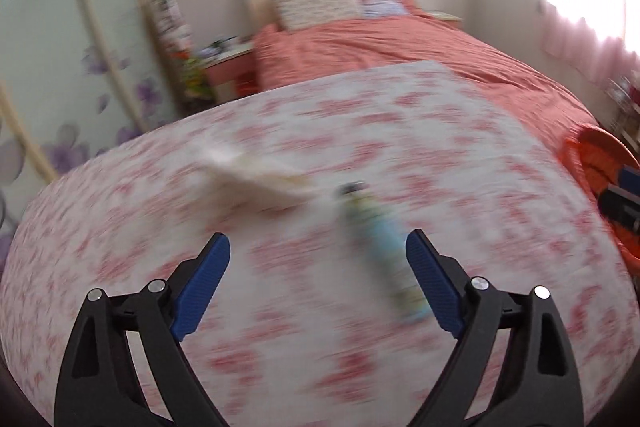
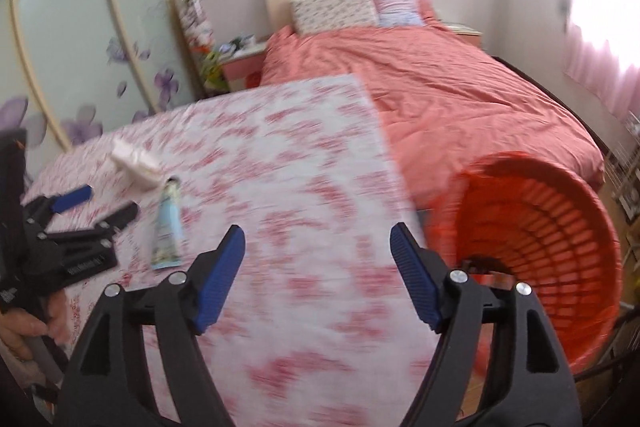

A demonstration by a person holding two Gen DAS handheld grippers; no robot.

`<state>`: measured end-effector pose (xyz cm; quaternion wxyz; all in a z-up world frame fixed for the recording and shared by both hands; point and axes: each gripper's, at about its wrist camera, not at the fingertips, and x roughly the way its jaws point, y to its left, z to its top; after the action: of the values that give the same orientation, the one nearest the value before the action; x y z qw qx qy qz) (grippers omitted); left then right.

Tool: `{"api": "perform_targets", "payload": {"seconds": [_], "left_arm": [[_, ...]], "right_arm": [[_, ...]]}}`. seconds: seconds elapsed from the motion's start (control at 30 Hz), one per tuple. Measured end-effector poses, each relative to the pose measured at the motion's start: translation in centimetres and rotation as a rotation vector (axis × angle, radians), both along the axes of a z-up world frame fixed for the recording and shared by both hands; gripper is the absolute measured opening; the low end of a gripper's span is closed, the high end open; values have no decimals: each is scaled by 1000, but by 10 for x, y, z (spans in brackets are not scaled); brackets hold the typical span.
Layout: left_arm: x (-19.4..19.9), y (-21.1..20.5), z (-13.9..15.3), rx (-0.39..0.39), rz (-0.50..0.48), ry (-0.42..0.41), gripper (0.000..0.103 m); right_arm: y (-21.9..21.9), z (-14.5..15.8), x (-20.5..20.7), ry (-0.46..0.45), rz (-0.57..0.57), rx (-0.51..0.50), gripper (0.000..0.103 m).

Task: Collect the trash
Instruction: 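Move both open tools back to the bed and grasp the blue lotion tube with the right tool, then grasp the white tissue with the left tool while the right tool holds the lotion tube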

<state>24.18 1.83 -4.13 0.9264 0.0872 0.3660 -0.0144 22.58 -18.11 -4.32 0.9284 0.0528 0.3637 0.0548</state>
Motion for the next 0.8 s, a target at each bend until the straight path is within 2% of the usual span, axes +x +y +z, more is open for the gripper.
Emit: {"api": "perform_targets", "payload": {"seconds": [0.1,0.2,0.33,0.43,0.57,0.7,0.8], "left_arm": [[0,53,-1,-46,101,3,92],[1,86,-4,-75,169,14,92],[3,111,-6,-89,215,15,92],[4,119,-9,-102,230,19,92],[11,125,-14,-123,224,33,92],[20,116,-16,-176,196,40,92],[30,105,-17,-211,177,38,93]], "right_arm": [[47,-6,13,15,62,19,74],[82,-11,25,24,103,28,74],[125,-23,46,52,147,12,69],[137,-32,59,84,145,8,60],[145,-42,76,124,139,0,53],[151,-48,78,122,136,-66,31],[144,-49,74,121,111,-91,29]]}}
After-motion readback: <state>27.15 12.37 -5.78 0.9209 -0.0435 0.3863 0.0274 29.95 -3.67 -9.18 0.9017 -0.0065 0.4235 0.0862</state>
